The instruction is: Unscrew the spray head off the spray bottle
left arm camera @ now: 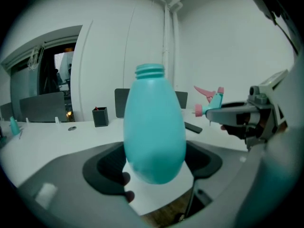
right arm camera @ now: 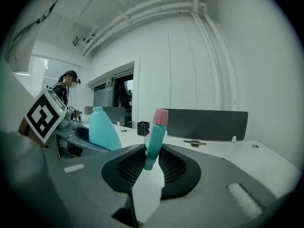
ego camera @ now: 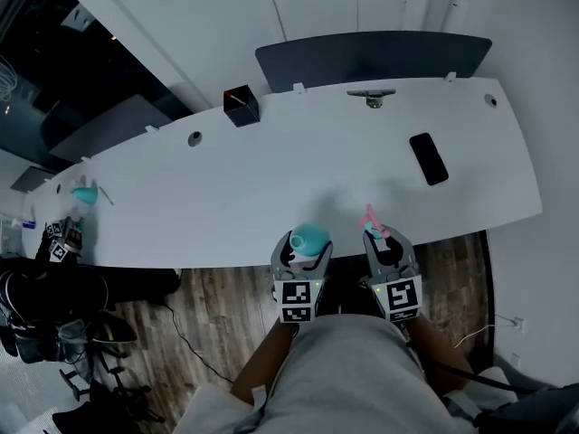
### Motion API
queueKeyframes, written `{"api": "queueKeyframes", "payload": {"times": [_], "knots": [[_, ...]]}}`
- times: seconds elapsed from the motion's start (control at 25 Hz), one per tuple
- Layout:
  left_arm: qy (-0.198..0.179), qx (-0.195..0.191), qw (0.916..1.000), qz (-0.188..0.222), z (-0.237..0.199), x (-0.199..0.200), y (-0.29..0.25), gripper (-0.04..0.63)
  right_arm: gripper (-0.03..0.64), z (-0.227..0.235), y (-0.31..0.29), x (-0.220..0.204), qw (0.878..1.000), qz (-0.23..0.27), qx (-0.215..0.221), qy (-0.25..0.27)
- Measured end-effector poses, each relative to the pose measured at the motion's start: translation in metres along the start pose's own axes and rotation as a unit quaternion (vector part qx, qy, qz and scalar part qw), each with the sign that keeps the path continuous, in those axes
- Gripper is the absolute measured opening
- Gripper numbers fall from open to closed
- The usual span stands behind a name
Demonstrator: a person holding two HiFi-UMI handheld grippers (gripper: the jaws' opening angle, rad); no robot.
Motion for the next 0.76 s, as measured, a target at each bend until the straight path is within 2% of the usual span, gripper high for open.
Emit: {"api": "queueKeyframes", "payload": {"times": [0.76], "knots": [[0.001, -0.007, 0.9999, 0.014, -0.021, 0.008, -0.008, 0.379, 0.089, -0.012, -0.025, 0.010, 1.000, -0.001, -0.004, 0.003]]}}
Point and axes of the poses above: the fingertips, and each gripper's own axes: y backward along the fingers, z to its right, x out of its top, the point moved 8 cm from there along y, backward along the fingers
